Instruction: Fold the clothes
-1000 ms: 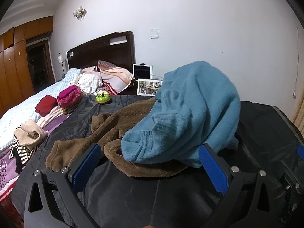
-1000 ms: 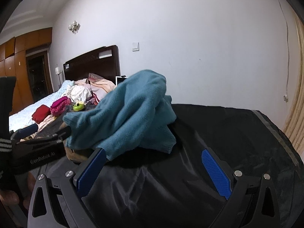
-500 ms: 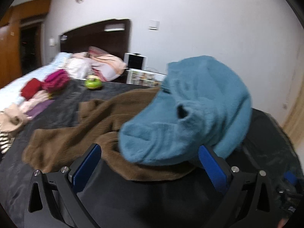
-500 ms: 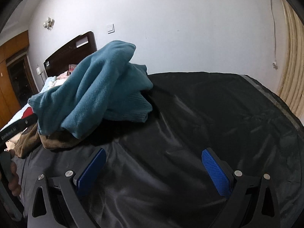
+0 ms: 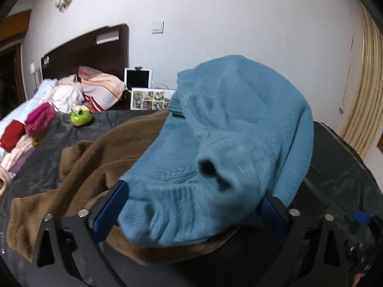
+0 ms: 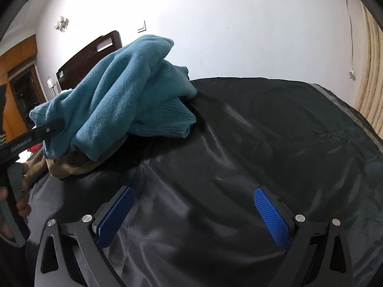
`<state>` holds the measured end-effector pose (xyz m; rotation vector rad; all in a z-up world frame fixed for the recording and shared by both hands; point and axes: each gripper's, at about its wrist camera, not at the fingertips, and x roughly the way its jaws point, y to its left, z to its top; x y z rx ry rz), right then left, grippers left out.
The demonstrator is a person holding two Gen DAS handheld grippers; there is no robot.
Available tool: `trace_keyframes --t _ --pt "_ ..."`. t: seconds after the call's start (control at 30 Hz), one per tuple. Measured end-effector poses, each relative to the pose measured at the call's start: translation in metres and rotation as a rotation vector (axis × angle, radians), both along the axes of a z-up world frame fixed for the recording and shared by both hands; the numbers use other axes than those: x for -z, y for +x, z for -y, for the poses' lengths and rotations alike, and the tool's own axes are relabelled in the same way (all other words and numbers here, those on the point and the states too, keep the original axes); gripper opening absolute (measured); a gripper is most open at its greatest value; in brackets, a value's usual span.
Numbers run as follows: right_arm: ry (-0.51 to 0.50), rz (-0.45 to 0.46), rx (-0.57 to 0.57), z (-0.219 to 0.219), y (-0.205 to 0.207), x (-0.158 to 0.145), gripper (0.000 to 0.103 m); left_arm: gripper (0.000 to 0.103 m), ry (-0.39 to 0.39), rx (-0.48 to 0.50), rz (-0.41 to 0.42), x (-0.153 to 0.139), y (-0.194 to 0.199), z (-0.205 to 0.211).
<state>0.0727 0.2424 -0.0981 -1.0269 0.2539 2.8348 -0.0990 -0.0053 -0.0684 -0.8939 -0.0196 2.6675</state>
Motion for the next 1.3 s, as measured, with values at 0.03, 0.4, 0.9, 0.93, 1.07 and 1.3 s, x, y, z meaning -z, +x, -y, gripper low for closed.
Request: trace_keyframes --t 0.03,0.4,0.9,0.93,1.07,1.3 --pt "0.0 -0.002 -0.003 0.001 0.001 0.0 0.102 0.091 0.013 0.008 0.018 0.002 -0.004 -0.001" --pt "-0.019 -0.049 0.018 -0.004 0.008 -0.006 0.102 0.021 0.065 0.079 0.062 -0.004 -0.001 -0.024" --pt "-0.086 -0.09 0.147 -0.049 0.034 -0.012 0.102 0.013 0.077 0.353 -0.085 -0.047 0.086 -0.119" --pt "-0.089 -0.092 0.153 -0.052 0.036 -0.012 0.102 0.013 0.079 0.373 -0.088 -0.049 0.09 -0.126" --pt "-0.1 -0.093 0.183 -0.065 0.045 -0.011 0.102 0.013 0.092 0.441 -0.089 -0.055 0.105 -0.15" --pt "-0.115 -0.091 0.237 -0.087 0.061 -0.009 0.102 0.013 0.091 0.524 -0.065 -0.059 0.135 -0.175"
